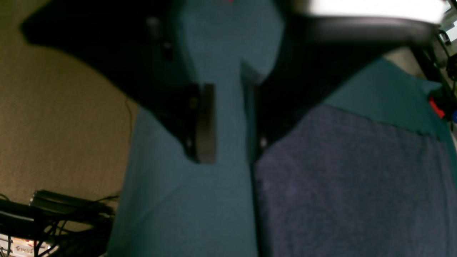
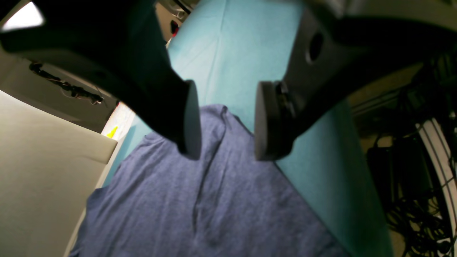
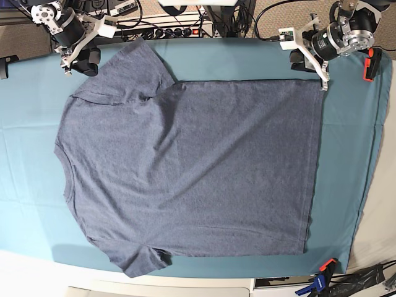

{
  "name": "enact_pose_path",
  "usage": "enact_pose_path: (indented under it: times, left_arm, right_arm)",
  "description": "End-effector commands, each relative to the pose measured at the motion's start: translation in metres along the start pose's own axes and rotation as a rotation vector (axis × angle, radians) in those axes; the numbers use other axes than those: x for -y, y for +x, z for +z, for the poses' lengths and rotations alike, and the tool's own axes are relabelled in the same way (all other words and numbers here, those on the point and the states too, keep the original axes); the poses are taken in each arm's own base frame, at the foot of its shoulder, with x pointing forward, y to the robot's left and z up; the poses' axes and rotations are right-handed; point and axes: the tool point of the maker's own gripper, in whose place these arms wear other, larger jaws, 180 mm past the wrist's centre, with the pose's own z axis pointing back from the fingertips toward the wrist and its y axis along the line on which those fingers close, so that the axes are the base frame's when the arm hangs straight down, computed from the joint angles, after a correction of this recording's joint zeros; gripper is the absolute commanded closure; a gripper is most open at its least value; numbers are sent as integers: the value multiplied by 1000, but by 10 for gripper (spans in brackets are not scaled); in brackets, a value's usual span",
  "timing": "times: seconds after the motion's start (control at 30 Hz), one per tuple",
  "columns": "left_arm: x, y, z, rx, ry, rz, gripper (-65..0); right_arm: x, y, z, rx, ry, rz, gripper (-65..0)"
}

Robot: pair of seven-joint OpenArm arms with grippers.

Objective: Fold the T-shirt properly
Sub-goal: 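Lower both grippers and pinch the shirt's side edge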

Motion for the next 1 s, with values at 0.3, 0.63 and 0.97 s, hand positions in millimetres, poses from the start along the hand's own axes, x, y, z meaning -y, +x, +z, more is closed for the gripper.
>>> enact_pose_path:
  times: [0.3, 0.63, 0.97]
  left_arm:
    - [-18, 4, 3, 19, 78, -5, -233]
    - [-18, 9, 3, 46, 76, 28, -232]
    - [-18, 9, 3, 47, 75, 29, -232]
  right_arm:
    - [23, -12, -11, -15, -69, 27, -257]
    - [12, -10, -14, 5, 5, 7, -257]
    - [-15, -59, -24, -145, 92, 59, -257]
